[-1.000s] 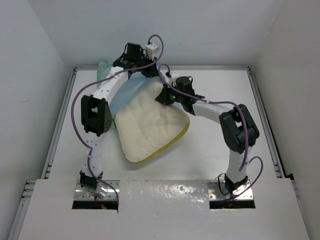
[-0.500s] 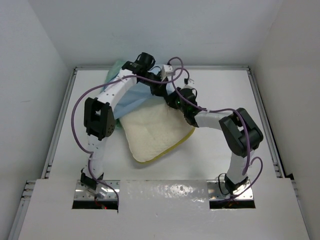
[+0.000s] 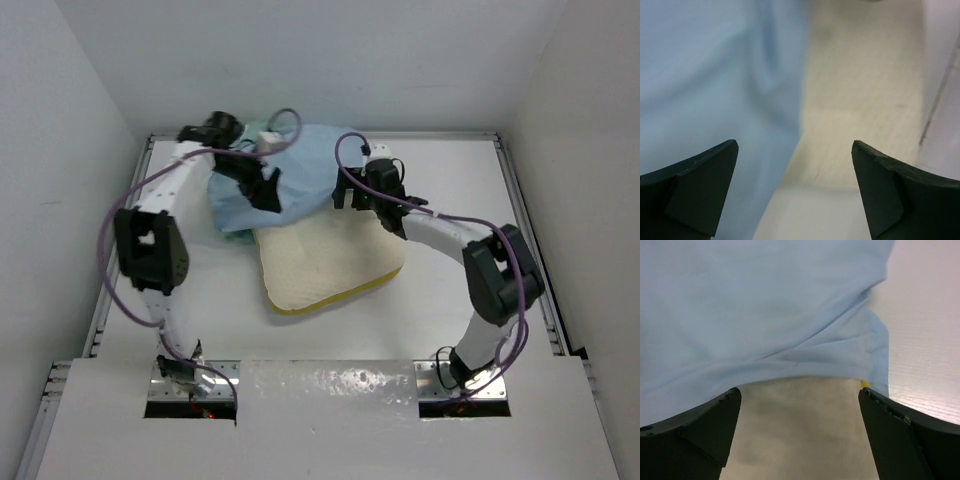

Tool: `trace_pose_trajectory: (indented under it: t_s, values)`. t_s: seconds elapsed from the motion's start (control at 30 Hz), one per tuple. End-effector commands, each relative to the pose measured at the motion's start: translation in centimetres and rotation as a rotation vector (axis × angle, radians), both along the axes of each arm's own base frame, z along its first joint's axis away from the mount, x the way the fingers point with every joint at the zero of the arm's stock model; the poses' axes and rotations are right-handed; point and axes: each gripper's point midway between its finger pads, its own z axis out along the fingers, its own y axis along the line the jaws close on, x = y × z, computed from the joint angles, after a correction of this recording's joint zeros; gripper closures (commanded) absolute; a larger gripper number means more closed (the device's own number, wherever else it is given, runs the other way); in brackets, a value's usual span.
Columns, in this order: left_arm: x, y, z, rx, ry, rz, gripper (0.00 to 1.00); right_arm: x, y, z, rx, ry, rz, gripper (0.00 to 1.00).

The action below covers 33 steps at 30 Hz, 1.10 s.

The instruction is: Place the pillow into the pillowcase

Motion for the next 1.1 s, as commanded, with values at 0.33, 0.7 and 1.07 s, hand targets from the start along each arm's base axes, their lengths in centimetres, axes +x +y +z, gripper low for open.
trace_pose_trajectory:
  t_s: [0.33, 0.7, 1.07]
  values:
    - [1.3, 18.6, -6.5, 0.267, 0.086, 0.854, 0.24, -9.9, 12.7, 7.9, -0.274, -0.113, 0.591, 0.01]
    - [2.4, 19.8, -12.7, 0.276, 0.161, 0.950, 0.29, -15.2, 20.6, -3.2, -0.354, 0.161, 0.553, 0.01]
    - [3.0, 13.9, -13.1, -0.027, 0.268, 0.731, 1.00, -10.0, 22.7, -1.5, -0.282, 0.105, 0.414, 1.00]
